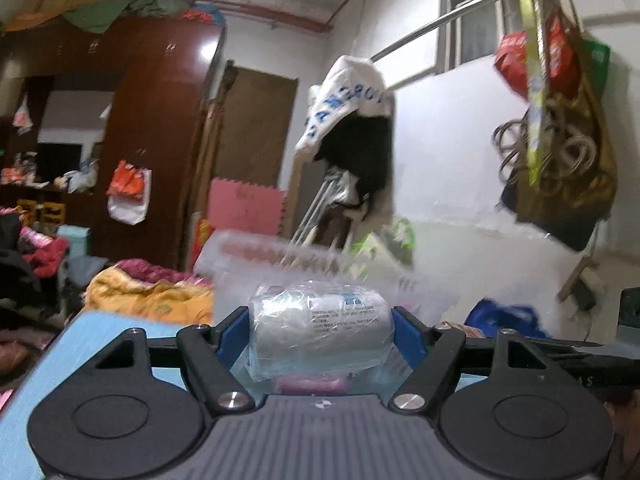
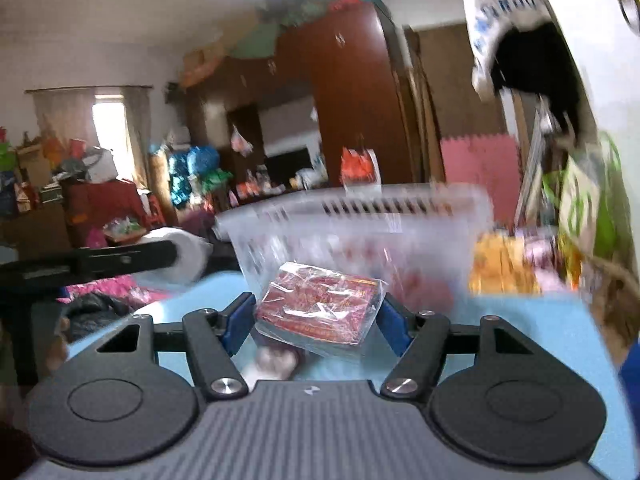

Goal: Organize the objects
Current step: 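Carry both items into the white basket and open both grippers, then grasp the KENT cigarette pack left while right grasps the purple box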

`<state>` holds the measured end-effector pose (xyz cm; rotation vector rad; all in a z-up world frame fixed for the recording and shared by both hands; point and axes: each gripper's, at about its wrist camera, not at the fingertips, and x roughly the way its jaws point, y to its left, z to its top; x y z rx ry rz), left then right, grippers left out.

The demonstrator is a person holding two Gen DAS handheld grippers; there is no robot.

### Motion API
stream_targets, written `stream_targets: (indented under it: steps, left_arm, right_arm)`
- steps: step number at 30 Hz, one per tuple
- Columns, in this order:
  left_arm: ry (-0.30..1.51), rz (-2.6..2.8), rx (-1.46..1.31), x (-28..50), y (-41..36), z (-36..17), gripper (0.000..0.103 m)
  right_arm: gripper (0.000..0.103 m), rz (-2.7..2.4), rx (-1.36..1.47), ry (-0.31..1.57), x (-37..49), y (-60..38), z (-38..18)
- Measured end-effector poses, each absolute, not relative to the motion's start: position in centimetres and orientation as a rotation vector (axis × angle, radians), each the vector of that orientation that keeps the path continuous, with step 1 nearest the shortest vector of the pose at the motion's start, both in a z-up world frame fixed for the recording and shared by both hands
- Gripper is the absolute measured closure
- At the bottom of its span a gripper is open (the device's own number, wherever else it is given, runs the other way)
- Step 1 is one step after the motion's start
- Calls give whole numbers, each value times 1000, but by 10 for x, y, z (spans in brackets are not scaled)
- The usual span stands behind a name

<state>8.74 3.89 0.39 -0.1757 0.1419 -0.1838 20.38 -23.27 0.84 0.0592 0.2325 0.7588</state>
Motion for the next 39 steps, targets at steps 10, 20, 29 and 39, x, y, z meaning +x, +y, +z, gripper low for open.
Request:
stream_targets:
  steps: [10, 20, 29, 39]
  left_arm:
    - [294, -69, -156, 218, 29, 96, 25]
    - [400, -48, -173, 208, 35, 65, 20]
    - [574, -174, 20, 132, -23, -21, 9]
    - [692, -95, 25, 161, -49, -55, 36]
  right_arm:
    - [32, 683, -80, 262, 307, -168, 94]
    - [0, 697, -30, 282, 295, -211, 79]
    - [0, 685, 8, 359, 264, -264, 25]
    - [0, 664, 65, 407, 280, -267, 15]
